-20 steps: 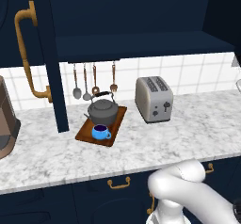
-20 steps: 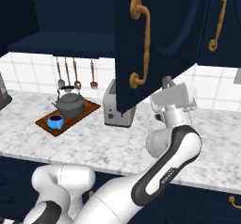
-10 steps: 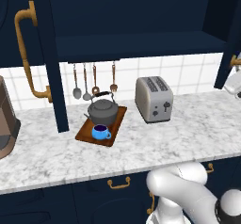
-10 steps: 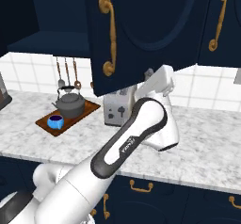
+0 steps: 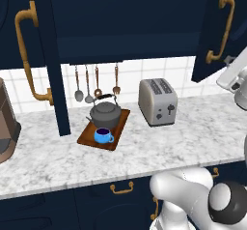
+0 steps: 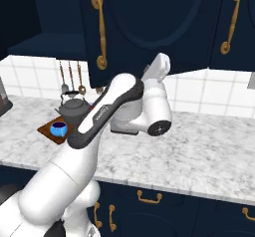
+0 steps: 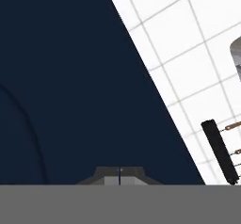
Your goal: Pick the kettle from the counter and place it on the tray. Then pick the mug from the cabinet and place it on the tray. Then close the cabinet doors.
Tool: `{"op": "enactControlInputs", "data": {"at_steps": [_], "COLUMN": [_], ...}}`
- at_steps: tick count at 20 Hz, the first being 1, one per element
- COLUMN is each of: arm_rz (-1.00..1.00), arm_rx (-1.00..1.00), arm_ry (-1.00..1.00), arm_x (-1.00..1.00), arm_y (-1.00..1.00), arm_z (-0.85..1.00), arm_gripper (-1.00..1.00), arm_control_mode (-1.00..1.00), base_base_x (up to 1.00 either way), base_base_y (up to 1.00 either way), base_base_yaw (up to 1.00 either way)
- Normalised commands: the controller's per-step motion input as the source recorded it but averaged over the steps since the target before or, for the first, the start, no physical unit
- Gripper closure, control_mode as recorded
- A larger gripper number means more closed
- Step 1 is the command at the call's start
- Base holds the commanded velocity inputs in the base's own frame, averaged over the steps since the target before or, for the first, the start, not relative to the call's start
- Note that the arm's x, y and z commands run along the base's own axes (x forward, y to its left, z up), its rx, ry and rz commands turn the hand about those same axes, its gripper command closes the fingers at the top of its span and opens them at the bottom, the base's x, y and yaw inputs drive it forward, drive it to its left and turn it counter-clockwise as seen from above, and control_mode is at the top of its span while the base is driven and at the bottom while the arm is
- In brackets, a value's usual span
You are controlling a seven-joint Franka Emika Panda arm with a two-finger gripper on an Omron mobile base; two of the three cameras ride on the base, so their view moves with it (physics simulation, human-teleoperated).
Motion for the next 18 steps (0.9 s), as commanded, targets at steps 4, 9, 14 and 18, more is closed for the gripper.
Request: {"op": "enactControlInputs", "data": {"at_steps": [4, 9, 14, 18], "arm_rz": [-0.04, 0.0, 0.0, 0.0], "arm_rx": [-0.02, 0.0, -0.02, 0.0], "arm_ry": [0.2, 0.12, 0.1, 0.0], "arm_x": [0.62, 0.71, 0.65, 0.61], "arm_y": [0.41, 0.2, 0.18, 0.21], "arm_z": [0.0, -0.01, -0.01, -0.11], "arm_gripper": [1.0, 1.0, 1.0, 1.0], "arm_control_mode": [-1.0, -1.0, -1.0, -1.0], "base_base_x": [0.0, 0.0, 0.0, 0.0], "base_base_y": [0.0, 0.0, 0.0, 0.0], "base_base_yaw": [0.0, 0.0, 0.0, 0.0]}}
